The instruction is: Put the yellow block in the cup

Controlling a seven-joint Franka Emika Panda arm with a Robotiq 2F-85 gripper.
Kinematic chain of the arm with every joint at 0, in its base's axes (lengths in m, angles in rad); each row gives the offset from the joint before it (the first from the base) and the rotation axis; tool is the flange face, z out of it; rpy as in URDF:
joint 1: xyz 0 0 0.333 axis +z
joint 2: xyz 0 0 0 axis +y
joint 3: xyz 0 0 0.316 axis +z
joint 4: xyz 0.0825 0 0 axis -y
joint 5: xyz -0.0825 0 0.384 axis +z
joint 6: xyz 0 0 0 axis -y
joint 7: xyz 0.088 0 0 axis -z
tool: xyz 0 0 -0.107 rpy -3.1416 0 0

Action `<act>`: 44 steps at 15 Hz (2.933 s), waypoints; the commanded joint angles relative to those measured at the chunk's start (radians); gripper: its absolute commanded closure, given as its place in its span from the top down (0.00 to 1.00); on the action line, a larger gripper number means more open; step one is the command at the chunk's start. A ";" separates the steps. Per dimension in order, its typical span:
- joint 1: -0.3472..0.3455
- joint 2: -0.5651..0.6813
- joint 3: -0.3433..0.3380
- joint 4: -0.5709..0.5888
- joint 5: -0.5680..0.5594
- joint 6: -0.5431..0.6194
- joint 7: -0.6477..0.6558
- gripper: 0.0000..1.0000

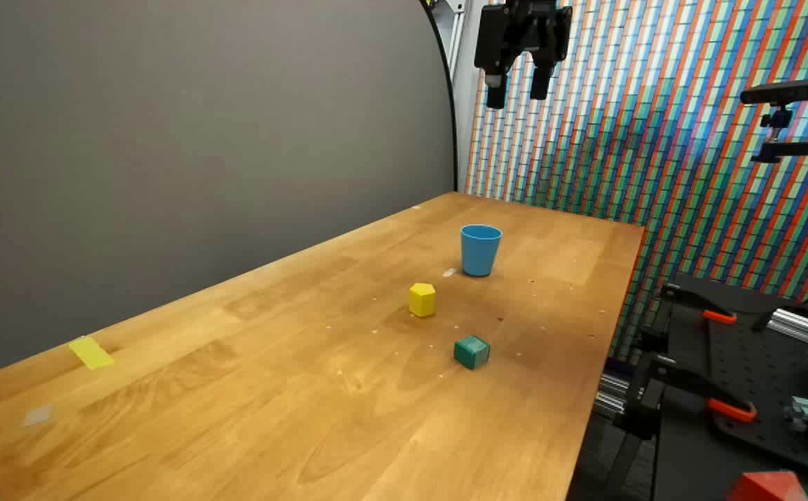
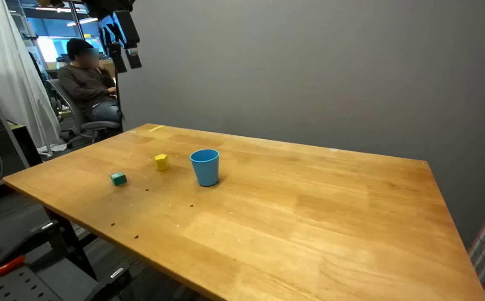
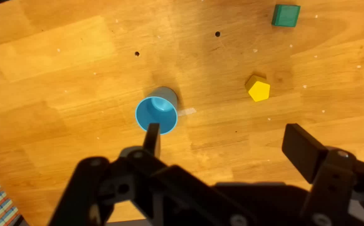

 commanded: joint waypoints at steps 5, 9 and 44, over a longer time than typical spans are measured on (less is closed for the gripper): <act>0.026 0.024 -0.015 0.027 -0.007 0.001 0.017 1.00; 0.055 0.164 0.050 0.060 -0.080 0.074 0.190 1.00; 0.323 0.769 -0.253 0.372 -0.085 0.231 0.276 0.21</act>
